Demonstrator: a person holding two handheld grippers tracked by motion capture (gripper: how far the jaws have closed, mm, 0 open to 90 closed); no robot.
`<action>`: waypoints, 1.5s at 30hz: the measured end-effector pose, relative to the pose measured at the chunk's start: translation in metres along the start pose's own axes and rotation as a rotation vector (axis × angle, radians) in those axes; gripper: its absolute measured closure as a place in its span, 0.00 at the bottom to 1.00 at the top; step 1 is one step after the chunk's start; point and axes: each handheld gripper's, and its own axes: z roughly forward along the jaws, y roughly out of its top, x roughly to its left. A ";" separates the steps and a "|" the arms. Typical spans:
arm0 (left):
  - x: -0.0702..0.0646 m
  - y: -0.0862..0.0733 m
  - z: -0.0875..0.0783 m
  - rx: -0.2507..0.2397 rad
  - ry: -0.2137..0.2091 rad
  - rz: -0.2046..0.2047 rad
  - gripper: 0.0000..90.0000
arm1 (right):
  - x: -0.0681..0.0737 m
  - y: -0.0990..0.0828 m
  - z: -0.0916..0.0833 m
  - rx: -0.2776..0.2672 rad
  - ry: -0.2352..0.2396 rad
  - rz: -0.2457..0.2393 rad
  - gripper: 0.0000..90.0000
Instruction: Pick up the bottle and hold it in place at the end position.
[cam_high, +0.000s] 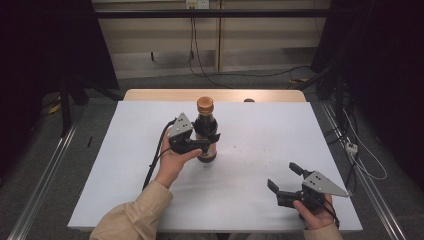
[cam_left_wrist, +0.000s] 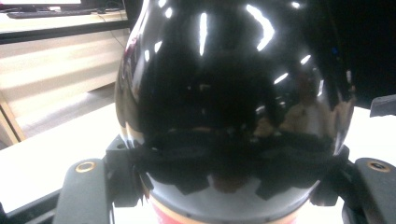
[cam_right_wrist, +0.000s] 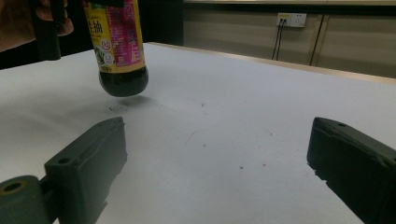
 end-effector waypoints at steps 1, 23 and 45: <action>0.000 0.000 0.001 -0.002 0.003 0.005 0.34 | 0.000 0.000 0.000 -0.001 -0.003 0.002 0.05; 0.009 0.002 0.022 -0.014 -0.003 0.012 0.34 | -0.001 0.000 -0.001 -0.001 -0.001 0.008 0.05; 0.017 -0.003 0.045 0.014 -0.007 0.025 0.34 | -0.003 -0.001 -0.003 -0.003 -0.003 0.014 0.05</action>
